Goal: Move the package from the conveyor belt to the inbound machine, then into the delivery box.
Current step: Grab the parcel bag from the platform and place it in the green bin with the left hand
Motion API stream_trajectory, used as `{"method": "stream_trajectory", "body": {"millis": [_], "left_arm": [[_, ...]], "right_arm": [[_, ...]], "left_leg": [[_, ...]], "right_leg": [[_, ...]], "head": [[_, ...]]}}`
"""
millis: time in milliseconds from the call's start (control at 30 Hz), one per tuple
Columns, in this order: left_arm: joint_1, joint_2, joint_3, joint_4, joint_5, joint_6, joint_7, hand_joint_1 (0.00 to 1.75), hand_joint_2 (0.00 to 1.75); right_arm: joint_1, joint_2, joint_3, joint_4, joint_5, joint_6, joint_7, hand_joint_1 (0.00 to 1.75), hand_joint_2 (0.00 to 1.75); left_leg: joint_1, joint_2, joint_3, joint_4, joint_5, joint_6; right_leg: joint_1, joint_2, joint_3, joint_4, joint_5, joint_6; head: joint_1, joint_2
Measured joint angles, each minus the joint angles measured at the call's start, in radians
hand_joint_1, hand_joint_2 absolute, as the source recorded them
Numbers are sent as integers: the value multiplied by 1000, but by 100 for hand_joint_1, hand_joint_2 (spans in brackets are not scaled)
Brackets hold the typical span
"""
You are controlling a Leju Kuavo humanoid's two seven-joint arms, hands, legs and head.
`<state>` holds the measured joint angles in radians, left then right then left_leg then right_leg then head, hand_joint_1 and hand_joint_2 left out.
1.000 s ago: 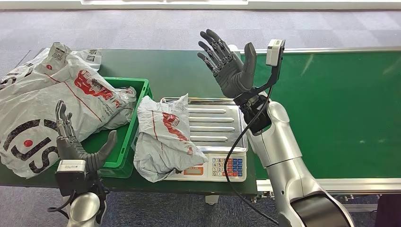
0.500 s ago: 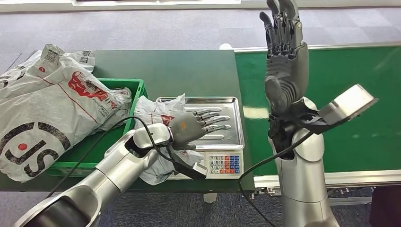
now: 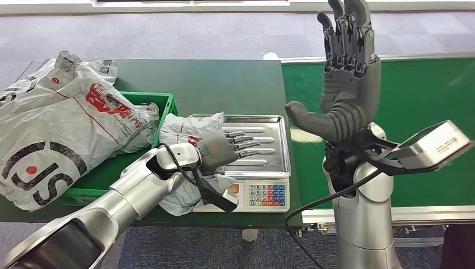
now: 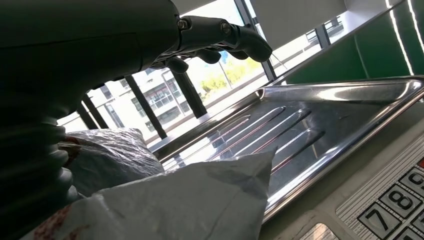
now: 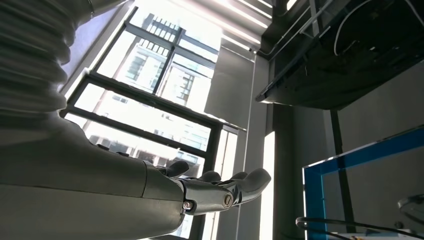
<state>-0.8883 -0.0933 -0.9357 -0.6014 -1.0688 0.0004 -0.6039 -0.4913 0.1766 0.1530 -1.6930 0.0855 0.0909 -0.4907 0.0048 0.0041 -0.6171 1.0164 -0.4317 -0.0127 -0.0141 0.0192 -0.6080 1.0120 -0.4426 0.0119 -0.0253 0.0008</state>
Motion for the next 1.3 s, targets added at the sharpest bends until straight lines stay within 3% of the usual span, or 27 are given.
{"method": "stream_trajectory", "body": {"millis": [333, 433, 533, 600, 767, 967, 1067, 1133, 1233, 1300], "left_arm": [[-6, 1, -11, 12, 1, 7, 4, 0, 175], [-6, 10, -9, -15, 24, 100, 67, 0, 175], [-17, 44, 26, -134, 98, 160, 141, 0, 175], [-18, 64, 88, -252, 169, 154, 154, 0, 175], [25, 85, 339, -581, 427, 76, 121, 0, 175], [92, 94, 564, -804, 562, 26, 88, 0, 175], [108, 99, 612, -847, 493, 22, 102, 0, 175], [108, 109, 612, -836, 321, 15, 146, 0, 175], [90, 125, 564, -715, -25, -9, 203, 0, 175], [85, 129, 532, -620, -123, -24, 199, 0, 175]], "right_arm": [[2, -1, 0, -4, 0, 0, 0, 0, 175], [7, -4, 0, -8, 0, -2, -3, 0, 175], [20, -13, 0, -21, -2, -3, -6, 0, 175], [24, -19, 0, -27, -5, -3, -5, 0, 175], [21, -30, 0, -29, -26, -13, 2, 0, 175], [9, -35, 0, -28, -44, -26, 2, 0, 175], [4, -36, 0, -27, -45, -28, 2, 0, 175], [2, -36, 0, -28, -45, -25, 3, 0, 175], [-9, -35, 0, -26, -44, -2, 9, 0, 175], [-19, -35, 0, -23, -43, 9, 12, 0, 175]], "left_leg": [[0, 0, 1, 0, 0, 0], [0, 0, 1, 0, 1, 0], [1, -1, 0, 0, 1, 0], [1, -1, 0, 0, 1, 0], [2, -1, -1, -1, 0, 0], [2, -2, -1, -1, 0, -1], [2, -3, -1, -1, 1, -1], [3, -4, -1, -1, 1, -1], [2, -5, 0, -1, 1, 0], [2, -6, 0, -1, 2, -1]], "right_leg": [[0, 0, 1, 0, 0, 0], [0, 0, 0, 0, 0, 0], [0, -1, 0, 1, 0, 0], [0, -1, 0, 1, 0, 0], [0, -1, 0, 1, -1, -1], [1, -2, 0, 1, -2, -2], [1, -3, 0, 1, -2, -2], [0, -4, 0, 1, -2, -2], [0, -5, 1, 1, -1, -2], [0, -5, 1, 1, -1, -2]], "head": [[0, 0], [0, 0], [0, 0], [0, 0], [0, 0], [0, 0], [0, 0], [0, 0], [0, 0], [0, 0]]}}
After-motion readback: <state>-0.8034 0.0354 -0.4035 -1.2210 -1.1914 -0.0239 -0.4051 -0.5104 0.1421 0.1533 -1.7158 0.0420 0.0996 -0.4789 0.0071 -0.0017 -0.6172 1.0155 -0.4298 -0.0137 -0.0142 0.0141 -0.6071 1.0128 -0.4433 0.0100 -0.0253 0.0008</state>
